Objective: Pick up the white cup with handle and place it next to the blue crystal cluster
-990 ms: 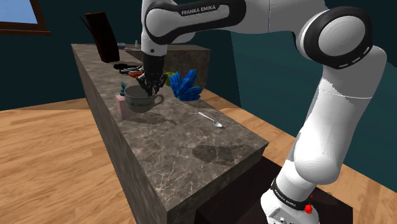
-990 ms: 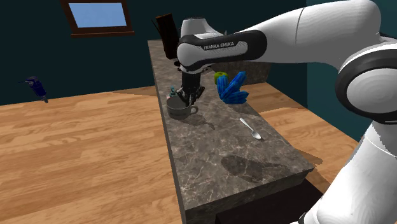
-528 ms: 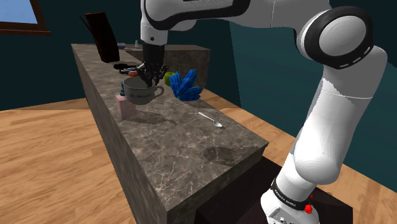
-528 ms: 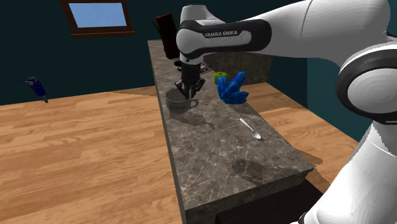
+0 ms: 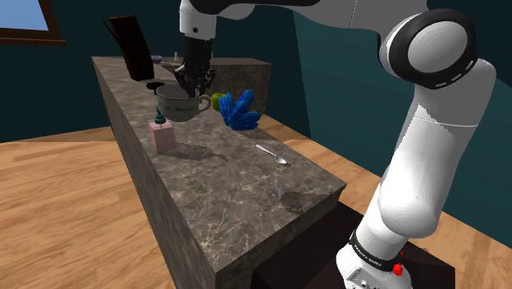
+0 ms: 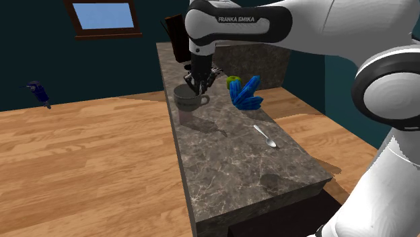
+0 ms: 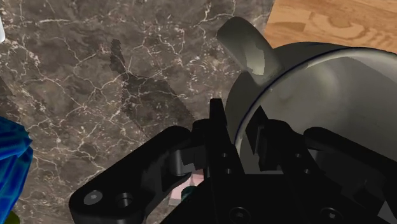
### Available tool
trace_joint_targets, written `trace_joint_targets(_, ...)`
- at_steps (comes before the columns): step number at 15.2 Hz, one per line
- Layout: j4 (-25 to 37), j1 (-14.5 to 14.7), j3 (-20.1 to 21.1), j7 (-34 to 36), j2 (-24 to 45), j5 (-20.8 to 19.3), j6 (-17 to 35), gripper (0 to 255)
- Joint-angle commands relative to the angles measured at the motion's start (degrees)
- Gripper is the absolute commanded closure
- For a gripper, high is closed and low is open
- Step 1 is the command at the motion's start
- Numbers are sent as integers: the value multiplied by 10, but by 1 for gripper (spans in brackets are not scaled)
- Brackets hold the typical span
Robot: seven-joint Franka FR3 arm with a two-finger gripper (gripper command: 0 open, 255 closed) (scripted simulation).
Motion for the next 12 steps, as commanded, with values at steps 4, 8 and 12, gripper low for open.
trace_joint_targets(4,44,-19,-15,-35,26,-1,-19,255)
trace_joint_targets(8,100,-44,-33,-79,67,-2,-37,255)
trace_joint_targets(12,177,-68,-49,-120,120,-4,-63,255)
